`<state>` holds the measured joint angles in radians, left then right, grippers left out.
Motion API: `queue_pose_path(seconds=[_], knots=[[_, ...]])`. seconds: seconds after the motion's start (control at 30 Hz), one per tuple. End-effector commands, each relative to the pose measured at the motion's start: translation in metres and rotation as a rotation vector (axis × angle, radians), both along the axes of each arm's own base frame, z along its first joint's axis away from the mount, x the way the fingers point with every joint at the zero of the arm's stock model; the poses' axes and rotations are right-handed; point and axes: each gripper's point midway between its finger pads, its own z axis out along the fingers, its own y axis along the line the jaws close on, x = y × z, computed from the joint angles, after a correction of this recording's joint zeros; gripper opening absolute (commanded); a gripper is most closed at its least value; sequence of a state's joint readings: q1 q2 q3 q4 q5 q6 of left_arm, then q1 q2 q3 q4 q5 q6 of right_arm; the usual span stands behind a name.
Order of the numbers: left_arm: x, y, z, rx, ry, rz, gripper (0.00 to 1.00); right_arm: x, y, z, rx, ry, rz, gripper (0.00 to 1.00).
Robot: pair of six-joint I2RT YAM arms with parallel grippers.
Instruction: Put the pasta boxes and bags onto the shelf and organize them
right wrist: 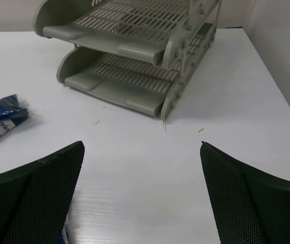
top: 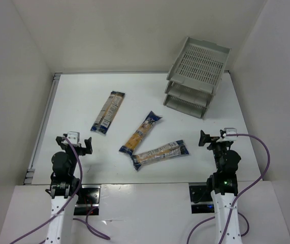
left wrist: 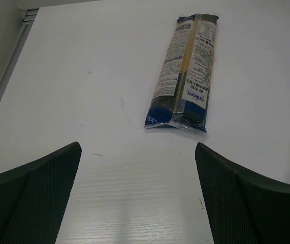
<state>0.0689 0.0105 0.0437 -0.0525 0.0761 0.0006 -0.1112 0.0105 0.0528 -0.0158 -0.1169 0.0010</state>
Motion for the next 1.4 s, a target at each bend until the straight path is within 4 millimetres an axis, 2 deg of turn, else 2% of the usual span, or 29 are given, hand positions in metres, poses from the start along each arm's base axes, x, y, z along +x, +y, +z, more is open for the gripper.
queue_pose_path(seconds=[0.0,0.33,0.37,0.4,0.43,0.47,0.5,0.57,0.63,0.67,0.7,0.73,0.8,0.83,0.87,0.93,0.97,1.0,1.03,1.07,1.1,1.13,1.17,1.23,1.27,1.3,1.33,1.37], knots=[[0.002,0.001,0.0,0.02,-0.029,-0.002,1.0,0.001,-0.002,-0.023,-0.005,0.042,-0.004,1.0],[0.002,-0.001,0.0,0.019,-0.029,-0.011,1.0,0.001,-0.002,-0.023,-0.005,0.042,-0.004,1.0],[0.001,-0.011,0.005,0.04,-0.042,-0.073,1.0,0.001,-0.002,-0.023,-0.005,0.042,-0.004,1.0],[0.0,-0.018,0.011,0.252,-0.074,-0.178,1.0,0.001,-0.002,-0.023,-0.005,0.042,-0.004,1.0],[-0.002,-0.032,0.027,0.285,-0.127,-0.259,1.0,0.001,-0.002,-0.023,-0.005,0.042,-0.004,1.0],[-0.003,-0.037,0.042,0.315,-0.182,-0.288,1.0,0.001,-0.002,-0.023,-0.005,0.042,-0.004,1.0],[-0.003,-0.04,0.068,0.378,-0.288,-0.299,1.0,0.001,-0.002,-0.023,-0.005,0.042,-0.004,1.0],[-0.006,-0.043,0.095,0.591,-0.403,-0.323,1.0,0.001,-0.002,-0.023,-0.005,0.042,-0.004,1.0],[-0.006,-0.021,0.118,0.712,-0.434,-0.192,1.0,0.001,-0.002,-0.023,-0.005,0.042,-0.004,1.0],[-0.007,-0.007,0.129,0.713,-0.438,-0.102,1.0,0.001,-0.002,-0.023,-0.005,0.042,-0.004,1.0],[-0.014,0.007,0.151,0.693,-0.455,-0.01,1.0,0.001,-0.002,-0.023,-0.005,0.042,-0.004,1.0],[-0.019,0.032,0.16,0.677,-0.414,0.131,1.0,0.001,-0.002,-0.023,-0.005,0.042,-0.004,1.0],[-0.021,0.052,0.17,0.612,-0.329,0.231,1.0,0.001,-0.002,-0.023,-0.005,0.042,-0.004,1.0],[-0.036,0.069,0.206,0.567,-0.339,0.35,1.0,0.001,-0.002,-0.023,-0.005,0.042,-0.004,1.0],[-0.018,0.077,0.2,0.527,-0.223,0.363,1.0,0.001,-0.002,-0.023,-0.005,0.042,-0.004,1.0],[-0.007,0.096,0.201,0.468,-0.051,0.448,1.0,0.001,-0.002,-0.023,-0.005,0.042,-0.004,1.0],[0.02,0.097,0.184,0.42,0.081,0.433,1.0,0.001,-0.002,-0.023,-0.005,0.042,-0.004,1.0],[0.022,0.095,0.21,0.39,0.096,0.424,1.0,0.001,-0.002,-0.023,-0.005,0.042,-0.004,1.0],[0.03,0.09,0.211,0.369,0.124,0.393,1.0,0.001,-0.002,-0.023,-0.005,0.042,-0.004,1.0],[0.047,0.078,0.201,0.342,0.176,0.311,1.0,0.001,-0.002,-0.023,-0.005,0.042,-0.004,1.0],[0.05,0.071,0.207,0.292,0.196,0.284,1.0,0.001,-0.002,-0.023,-0.005,0.042,-0.004,1.0],[0.057,0.066,0.204,0.271,0.227,0.255,1.0,0.001,-0.002,-0.023,-0.015,0.042,-0.004,1.0],[0.074,0.059,0.184,0.252,0.312,0.203,1.0,0.001,-0.002,-0.023,-0.015,0.042,-0.004,1.0],[0.082,0.047,0.154,0.209,0.47,0.128,1.0,0.001,-0.002,-0.023,-0.015,0.042,-0.004,1.0],[0.104,0.041,0.139,0.184,0.561,0.081,1.0,0.001,-0.002,-0.023,-0.015,0.042,-0.004,1.0],[0.1,0.022,0.116,0.128,0.694,-0.027,1.0,0.001,-0.002,-0.023,-0.015,0.042,-0.004,1.0],[0.105,0.013,0.105,0.087,0.767,-0.074,1.0,0.001,-0.002,-0.023,-0.015,0.042,-0.004,1.0],[0.119,0.006,0.067,0.039,0.92,-0.116,1.0,0.001,-0.002,-0.023,-0.015,0.042,-0.004,1.0]])
